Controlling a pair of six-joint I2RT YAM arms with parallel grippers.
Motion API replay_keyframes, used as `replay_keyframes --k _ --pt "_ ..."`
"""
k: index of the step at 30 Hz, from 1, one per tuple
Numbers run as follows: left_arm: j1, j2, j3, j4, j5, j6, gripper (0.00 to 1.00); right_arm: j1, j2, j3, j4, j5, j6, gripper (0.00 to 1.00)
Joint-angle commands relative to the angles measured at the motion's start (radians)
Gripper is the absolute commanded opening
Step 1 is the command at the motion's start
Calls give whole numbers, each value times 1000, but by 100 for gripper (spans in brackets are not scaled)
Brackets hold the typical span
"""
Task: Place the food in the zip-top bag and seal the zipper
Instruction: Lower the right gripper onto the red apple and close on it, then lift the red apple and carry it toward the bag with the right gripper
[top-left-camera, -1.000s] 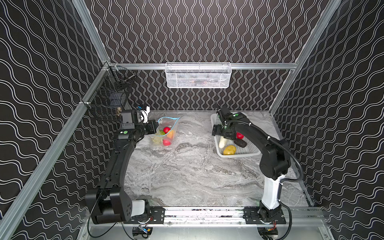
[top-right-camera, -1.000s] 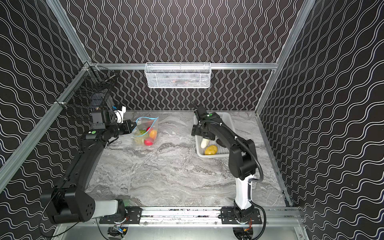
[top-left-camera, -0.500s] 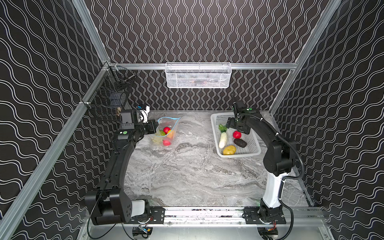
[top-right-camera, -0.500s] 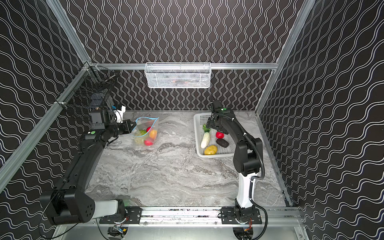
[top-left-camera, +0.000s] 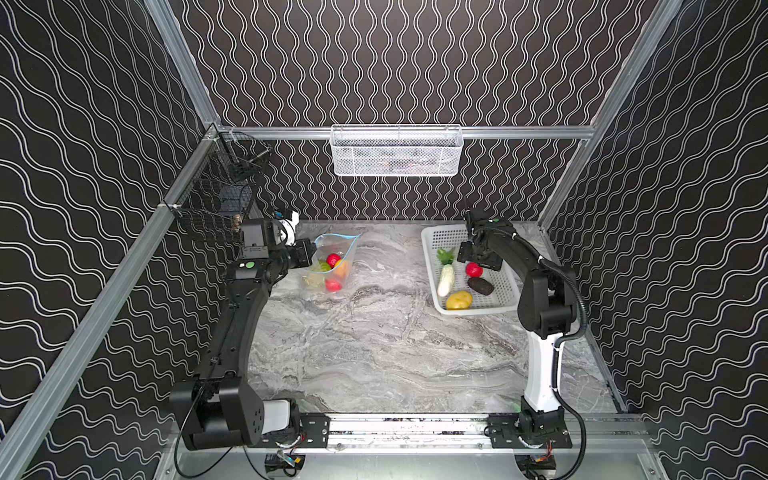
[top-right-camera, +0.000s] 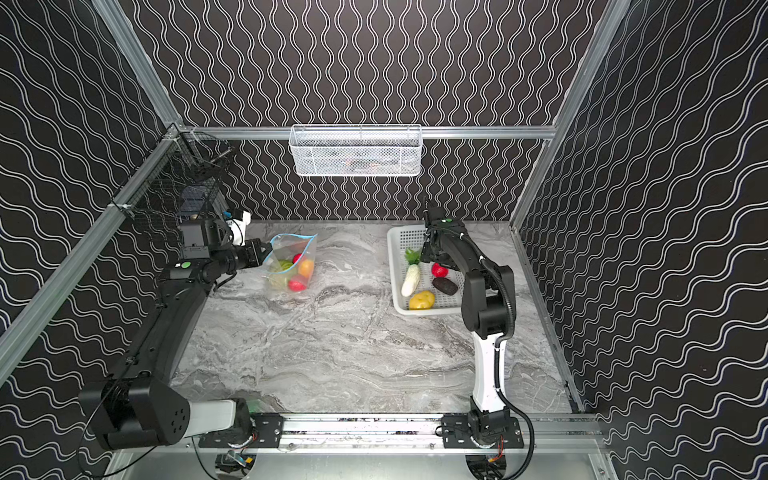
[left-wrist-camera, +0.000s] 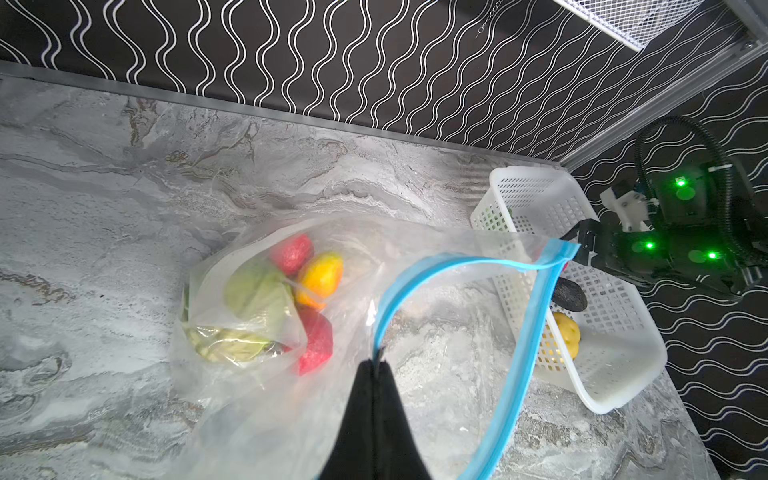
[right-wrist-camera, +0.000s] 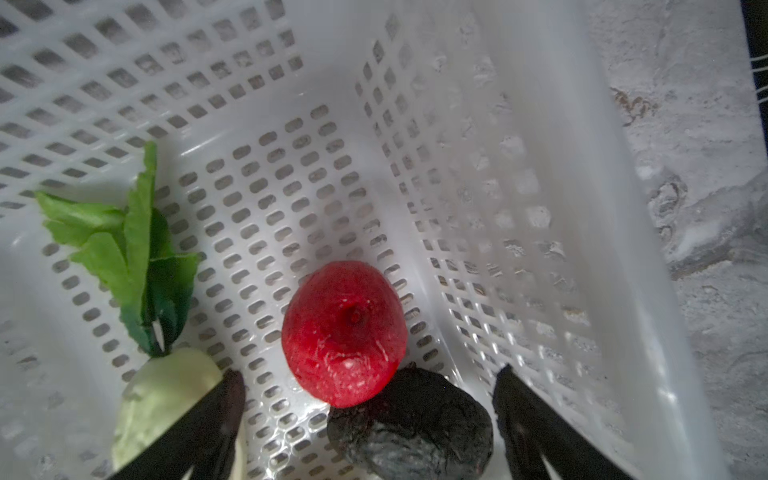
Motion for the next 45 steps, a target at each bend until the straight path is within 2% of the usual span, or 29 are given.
replay_keyframes --k 1,12,18,22,27,32,40,43,45 --pt "2 3 14 2 -1 13 0 0 19 8 12 -7 4 91" --pt "2 13 26 -10 -5 14 0 -8 51 -13 57 -76 8 80" --pt "2 13 23 -10 -24 18 0 -10 54 -21 87 -101 -2 70" --pt "2 22 39 -20 -12 11 0 -10 79 36 50 -97 -19 65" --pt "2 27 43 -19 -7 5 0 -10 77 13 70 -95 -17 60" --pt "2 20 43 -18 -5 5 0 -10 85 23 57 -99 -21 60" --pt "2 28 52 -30 8 6 0 -10 101 26 36 -94 -20 70" --pt "2 27 49 -25 0 7 0 -10 106 21 42 -90 -23 68" --pt "1 27 52 -28 1 7 0 -9 105 25 42 -95 -24 61"
